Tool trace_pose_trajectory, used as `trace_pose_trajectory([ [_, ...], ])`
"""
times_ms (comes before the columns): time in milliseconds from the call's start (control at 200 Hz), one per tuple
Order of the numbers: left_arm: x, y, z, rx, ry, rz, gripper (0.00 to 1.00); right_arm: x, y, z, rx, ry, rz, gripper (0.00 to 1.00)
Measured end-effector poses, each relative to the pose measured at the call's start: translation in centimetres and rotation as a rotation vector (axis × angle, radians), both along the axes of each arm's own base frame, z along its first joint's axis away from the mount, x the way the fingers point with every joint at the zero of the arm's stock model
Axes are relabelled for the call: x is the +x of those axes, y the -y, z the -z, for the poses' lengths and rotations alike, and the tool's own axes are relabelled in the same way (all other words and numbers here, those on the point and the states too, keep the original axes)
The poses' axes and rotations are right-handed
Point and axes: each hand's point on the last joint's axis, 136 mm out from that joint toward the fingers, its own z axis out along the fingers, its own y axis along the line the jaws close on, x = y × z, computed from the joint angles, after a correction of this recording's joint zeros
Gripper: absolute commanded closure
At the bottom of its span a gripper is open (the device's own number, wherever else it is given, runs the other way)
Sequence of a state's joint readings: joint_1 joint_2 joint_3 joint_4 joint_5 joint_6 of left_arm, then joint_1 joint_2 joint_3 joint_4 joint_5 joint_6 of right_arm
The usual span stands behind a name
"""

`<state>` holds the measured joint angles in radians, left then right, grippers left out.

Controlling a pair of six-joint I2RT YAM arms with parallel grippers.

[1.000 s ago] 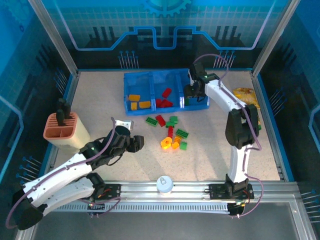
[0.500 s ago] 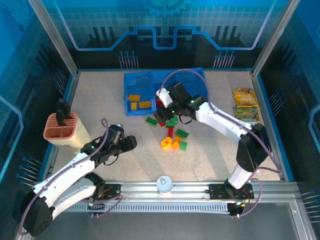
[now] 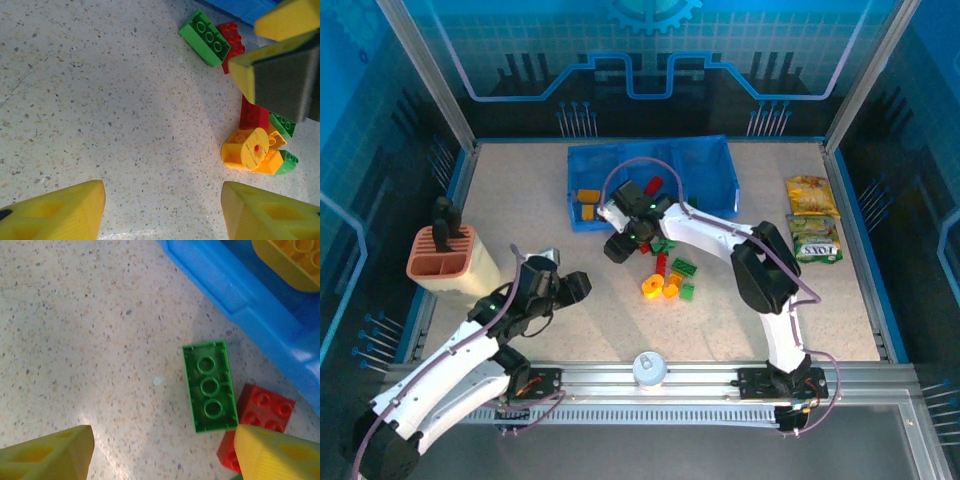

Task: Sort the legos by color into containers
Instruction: Pick up the lego from the center of the table.

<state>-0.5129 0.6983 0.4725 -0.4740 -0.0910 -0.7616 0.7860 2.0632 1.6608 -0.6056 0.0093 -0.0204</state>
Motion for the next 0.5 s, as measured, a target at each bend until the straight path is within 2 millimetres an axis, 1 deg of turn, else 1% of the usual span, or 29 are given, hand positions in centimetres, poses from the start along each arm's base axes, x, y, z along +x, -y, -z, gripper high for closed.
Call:
trace_pose_trajectory([
  [80,-0.1,-0.1,0.0,-0.001,0.002,0.000,0.36,0.6,-0.6,0.4,-0.023,0.008,-0.004,0.24],
  [175,-0.2,-0.1,0.1,0.001,-0.002,-0.001,0.36,1.1,-0.8,1.1,-0.056,0.012,-0.004,0.24],
  [320,-0.3,-0.2,0.1,0.003,-0.005,-0.001,0.36,1.8,-0.8,2.5,-0.119,0.019,-0.004,0.25],
  [495,-0.4,-0.2,-0.1,-0.002,0.005,-0.001,0.36,2.0,-0.6,3.9,-0.180,0.020,-0.008,0.25],
])
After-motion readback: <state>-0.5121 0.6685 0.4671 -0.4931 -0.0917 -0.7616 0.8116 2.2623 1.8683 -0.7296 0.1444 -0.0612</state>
